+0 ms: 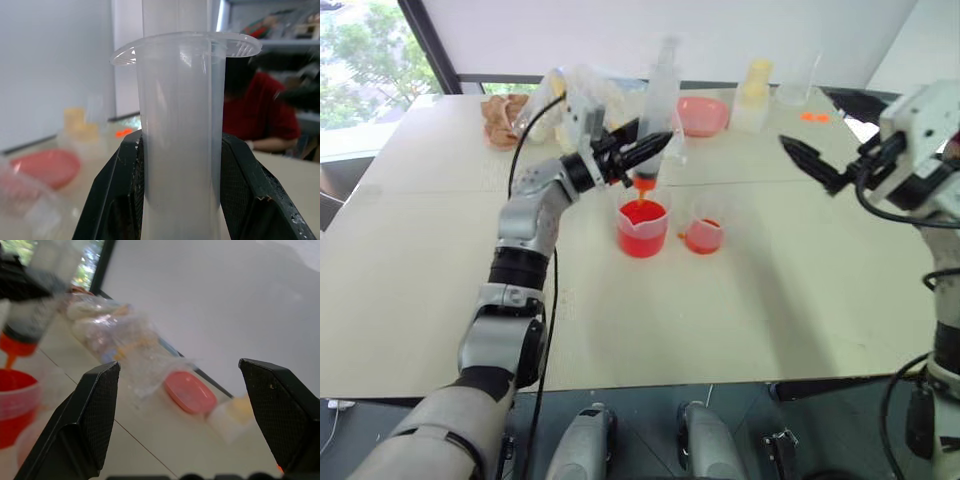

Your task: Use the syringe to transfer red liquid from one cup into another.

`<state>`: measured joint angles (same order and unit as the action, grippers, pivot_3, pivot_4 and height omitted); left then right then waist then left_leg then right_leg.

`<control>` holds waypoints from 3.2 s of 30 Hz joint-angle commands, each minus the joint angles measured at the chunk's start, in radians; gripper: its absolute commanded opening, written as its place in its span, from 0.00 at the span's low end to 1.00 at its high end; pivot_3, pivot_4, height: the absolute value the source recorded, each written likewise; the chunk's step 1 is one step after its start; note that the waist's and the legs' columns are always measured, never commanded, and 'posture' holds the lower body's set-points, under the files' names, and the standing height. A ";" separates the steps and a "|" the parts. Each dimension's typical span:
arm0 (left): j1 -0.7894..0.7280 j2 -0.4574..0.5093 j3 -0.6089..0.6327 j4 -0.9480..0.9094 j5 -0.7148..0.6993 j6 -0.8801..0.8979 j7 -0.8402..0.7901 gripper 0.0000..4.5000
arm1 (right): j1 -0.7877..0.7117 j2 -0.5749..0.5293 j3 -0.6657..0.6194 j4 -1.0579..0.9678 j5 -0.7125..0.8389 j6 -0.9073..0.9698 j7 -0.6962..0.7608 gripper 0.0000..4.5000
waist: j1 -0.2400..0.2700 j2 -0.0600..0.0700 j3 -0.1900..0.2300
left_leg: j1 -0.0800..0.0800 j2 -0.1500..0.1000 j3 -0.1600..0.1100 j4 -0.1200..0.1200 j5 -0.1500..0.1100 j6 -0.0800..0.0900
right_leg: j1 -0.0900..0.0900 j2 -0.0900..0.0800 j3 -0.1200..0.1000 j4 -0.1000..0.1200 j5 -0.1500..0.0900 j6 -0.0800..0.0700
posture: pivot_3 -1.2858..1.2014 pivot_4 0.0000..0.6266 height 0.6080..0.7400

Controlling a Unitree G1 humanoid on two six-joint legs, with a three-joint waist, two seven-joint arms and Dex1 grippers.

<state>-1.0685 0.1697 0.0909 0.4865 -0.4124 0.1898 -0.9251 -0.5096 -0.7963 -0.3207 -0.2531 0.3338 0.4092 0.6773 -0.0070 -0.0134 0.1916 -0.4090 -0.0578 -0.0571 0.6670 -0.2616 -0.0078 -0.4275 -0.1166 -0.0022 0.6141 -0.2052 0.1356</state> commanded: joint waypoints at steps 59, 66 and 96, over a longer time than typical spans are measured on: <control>-0.204 -0.278 -0.014 0.473 0.117 -0.397 -0.052 0.32 | -0.164 0.150 0.270 0.112 -0.052 -0.162 0.116 0.01 | -0.001 0.000 0.000 | 0.001 0.000 0.002 0.000 0.000 0.001 | 0.001 0.000 0.000 -0.001 0.000 0.000 | 0.52 0.24 1.00; -0.237 -0.273 0.007 0.444 0.094 -0.392 -0.045 0.32 | -0.122 0.174 0.276 0.098 -0.066 -0.150 0.107 0.01 | -0.001 0.000 0.000 | 0.001 0.000 0.002 0.000 0.000 0.001 | 0.001 0.000 0.000 -0.001 0.000 0.000 | 0.52 0.24 1.00; -0.389 -0.141 0.098 0.480 0.061 -0.102 0.129 0.32 | 0.057 0.011 -0.178 -0.062 0.195 0.094 -0.024 0.54 | 0.017 0.000 0.000 | 0.001 0.000 0.001 0.000 -0.001 0.002 | 0.001 0.000 0.000 0.000 0.000 0.000 | 0.52 0.24 1.00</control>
<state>-1.3761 0.0067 0.1492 0.9797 -0.3153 0.0601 -0.8432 -0.4406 -0.7681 -0.4786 -0.2737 0.5068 0.5022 0.6576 0.0099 -0.0135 0.1917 -0.4082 -0.0580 -0.0559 0.6672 -0.2624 -0.0063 -0.4267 -0.1166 -0.0022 0.6139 -0.2053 0.1359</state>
